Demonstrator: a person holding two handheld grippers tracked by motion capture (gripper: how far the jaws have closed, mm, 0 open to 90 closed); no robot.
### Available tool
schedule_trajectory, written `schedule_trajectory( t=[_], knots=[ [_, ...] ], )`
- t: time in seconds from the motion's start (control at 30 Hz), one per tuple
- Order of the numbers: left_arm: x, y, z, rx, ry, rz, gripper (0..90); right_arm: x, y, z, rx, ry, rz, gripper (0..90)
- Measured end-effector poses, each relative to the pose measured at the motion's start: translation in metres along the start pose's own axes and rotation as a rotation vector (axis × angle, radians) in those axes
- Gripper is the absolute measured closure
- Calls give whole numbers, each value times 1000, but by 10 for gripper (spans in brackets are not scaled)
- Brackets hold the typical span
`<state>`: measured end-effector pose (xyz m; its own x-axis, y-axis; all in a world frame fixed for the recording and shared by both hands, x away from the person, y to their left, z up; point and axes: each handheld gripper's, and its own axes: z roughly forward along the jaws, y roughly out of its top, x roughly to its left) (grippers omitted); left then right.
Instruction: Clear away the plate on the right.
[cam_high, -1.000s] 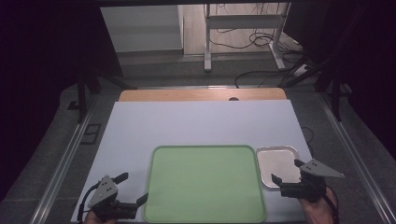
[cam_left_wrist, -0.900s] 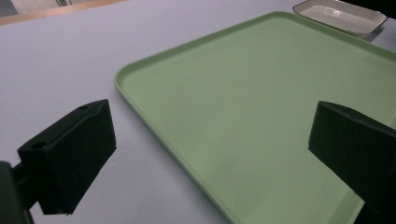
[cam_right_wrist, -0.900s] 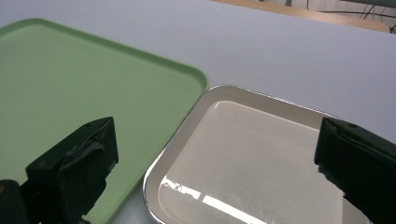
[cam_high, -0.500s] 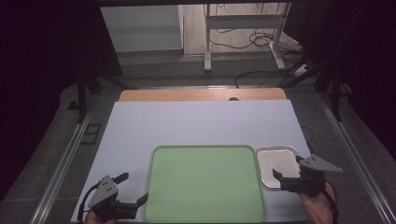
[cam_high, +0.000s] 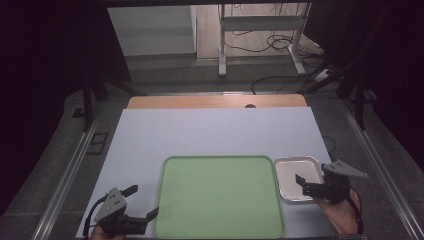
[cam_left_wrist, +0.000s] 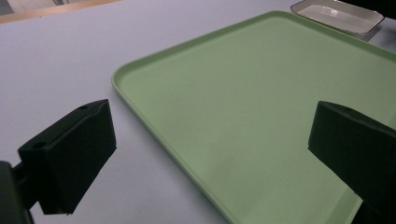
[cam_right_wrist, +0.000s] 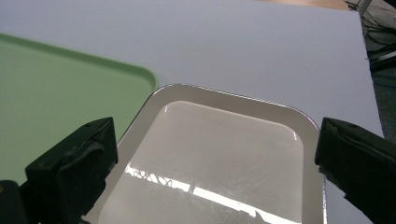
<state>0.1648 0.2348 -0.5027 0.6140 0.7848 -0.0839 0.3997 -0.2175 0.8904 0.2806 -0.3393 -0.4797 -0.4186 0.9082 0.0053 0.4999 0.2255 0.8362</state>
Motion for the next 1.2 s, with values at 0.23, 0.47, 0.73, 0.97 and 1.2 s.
schedule_trajectory(
  t=[0.23, 0.47, 0.73, 0.97, 1.2],
  knots=[
    [0, 0, 0, 1, -2, -1, 7, -9, 1, 5, 33, -15, 35, 76],
    [1, 0, 0, 0, -4, -4, 8, -20, 2, 9, 84, -52, 45, 207],
    [1, 0, 0, 0, -6, -8, 8, -35, 2, 12, 141, -44, 81, 269],
    [1, 0, 1, 1, -7, -8, 7, -42, 2, 16, 170, -75, 96, 359],
    [2, 0, 1, 3, -9, -10, 8, -52, 2, 20, 208, -101, 146, 474]
  ],
)
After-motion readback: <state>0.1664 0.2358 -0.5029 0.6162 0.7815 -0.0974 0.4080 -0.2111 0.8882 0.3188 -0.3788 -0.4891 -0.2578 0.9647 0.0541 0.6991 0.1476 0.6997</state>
